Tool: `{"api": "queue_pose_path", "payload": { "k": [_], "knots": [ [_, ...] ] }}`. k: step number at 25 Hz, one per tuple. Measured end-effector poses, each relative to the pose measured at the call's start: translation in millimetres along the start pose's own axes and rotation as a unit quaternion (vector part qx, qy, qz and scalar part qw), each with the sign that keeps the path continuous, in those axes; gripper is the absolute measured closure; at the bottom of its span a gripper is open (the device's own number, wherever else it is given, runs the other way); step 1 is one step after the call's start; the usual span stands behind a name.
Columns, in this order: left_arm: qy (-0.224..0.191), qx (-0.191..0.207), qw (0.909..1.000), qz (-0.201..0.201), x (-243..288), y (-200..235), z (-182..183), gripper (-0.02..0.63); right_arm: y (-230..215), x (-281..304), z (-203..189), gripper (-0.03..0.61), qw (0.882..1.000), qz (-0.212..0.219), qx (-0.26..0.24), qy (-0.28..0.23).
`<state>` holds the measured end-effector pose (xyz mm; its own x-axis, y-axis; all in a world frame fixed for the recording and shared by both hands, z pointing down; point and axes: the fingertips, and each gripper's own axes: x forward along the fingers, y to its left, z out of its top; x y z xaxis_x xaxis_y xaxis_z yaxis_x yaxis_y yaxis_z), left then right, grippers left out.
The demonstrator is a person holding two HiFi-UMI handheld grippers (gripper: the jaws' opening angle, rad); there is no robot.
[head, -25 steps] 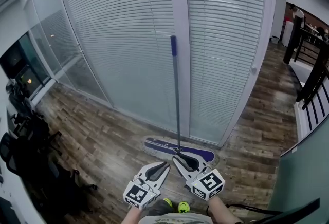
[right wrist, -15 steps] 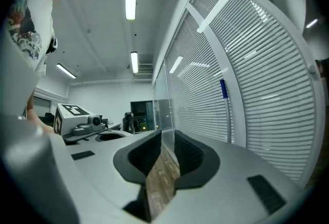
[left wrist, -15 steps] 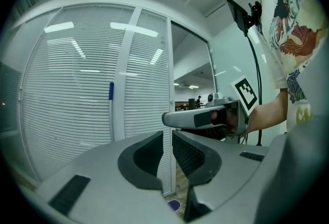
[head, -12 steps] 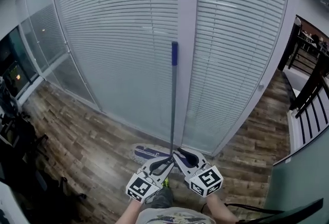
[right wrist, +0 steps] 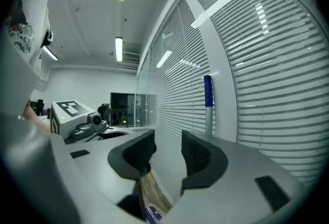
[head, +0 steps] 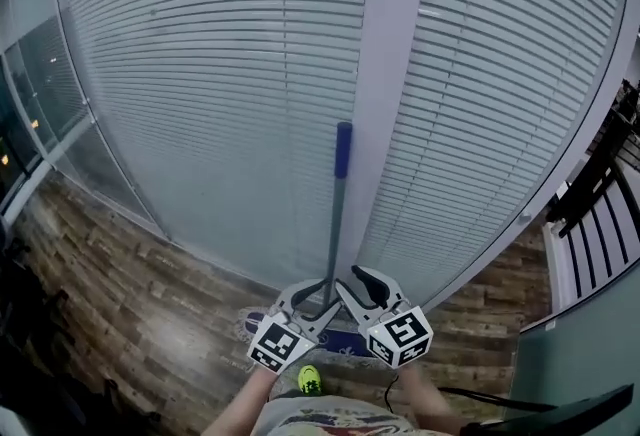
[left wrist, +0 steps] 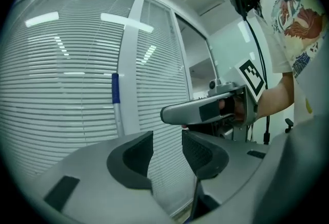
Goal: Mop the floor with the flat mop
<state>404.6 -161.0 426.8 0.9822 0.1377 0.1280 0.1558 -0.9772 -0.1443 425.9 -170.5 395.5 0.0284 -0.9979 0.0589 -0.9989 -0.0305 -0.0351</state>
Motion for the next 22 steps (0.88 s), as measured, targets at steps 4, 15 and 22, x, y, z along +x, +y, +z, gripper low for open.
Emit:
{"api": "queue_pose_path", "payload": {
  "k": [4, 15, 22],
  "knots": [
    [0.006, 0.008, 0.9999, -0.008, 29.6, 44.7, -18.3, 0.423, -28.1, 41.2, -9.0, 0.429, 1.000, -0.018, -0.002, 0.004],
    [0.022, 0.042, 0.9987, 0.018, 123.4, 135.3, -38.2, 0.385, -94.9, 98.4, -9.4, 0.419, 0.999, -0.051, -0.013, 0.012],
    [0.025, 0.027, 0.9985, 0.041, 156.6, 145.2, -33.5, 0.385, -109.4, 94.5, -1.6, 0.419, 0.999, -0.034, -0.021, 0.026]
  ]
}}
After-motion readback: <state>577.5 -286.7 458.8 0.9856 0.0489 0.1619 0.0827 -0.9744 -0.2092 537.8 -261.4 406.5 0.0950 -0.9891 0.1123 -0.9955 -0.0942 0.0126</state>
